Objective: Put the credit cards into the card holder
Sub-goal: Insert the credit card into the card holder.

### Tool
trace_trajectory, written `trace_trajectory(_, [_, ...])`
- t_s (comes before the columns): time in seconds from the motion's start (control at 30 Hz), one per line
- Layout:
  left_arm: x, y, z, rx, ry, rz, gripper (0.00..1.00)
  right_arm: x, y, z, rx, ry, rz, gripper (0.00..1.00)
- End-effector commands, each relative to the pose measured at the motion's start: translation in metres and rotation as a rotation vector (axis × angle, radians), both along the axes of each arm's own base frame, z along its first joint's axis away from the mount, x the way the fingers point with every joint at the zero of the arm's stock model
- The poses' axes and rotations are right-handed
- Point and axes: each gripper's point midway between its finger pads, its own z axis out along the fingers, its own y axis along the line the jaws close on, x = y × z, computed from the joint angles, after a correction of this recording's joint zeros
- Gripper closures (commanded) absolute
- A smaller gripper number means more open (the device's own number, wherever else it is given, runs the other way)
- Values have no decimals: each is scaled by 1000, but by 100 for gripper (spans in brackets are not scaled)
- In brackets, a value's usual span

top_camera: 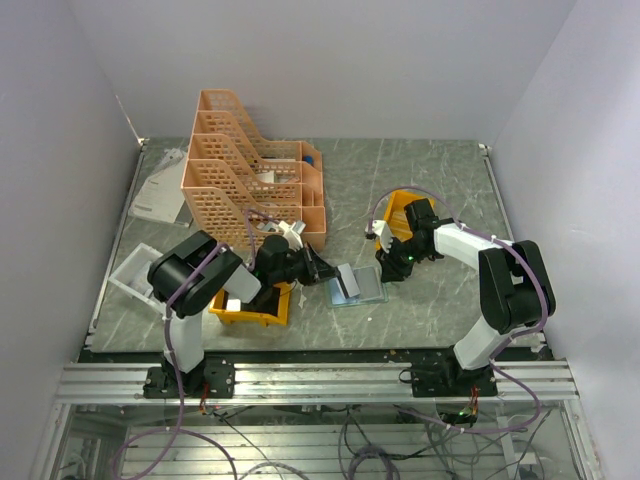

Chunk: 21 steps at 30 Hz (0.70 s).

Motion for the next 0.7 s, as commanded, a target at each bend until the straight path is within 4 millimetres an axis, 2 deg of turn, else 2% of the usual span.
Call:
trace_trajectory(0.0, [1,-10,2,-18,-31,-18,93,1,2,1,-5,4,9,76])
trace_trajectory(0.67, [-4,2,-23,71,46,22,93,1,1,2,-3,3,8,76])
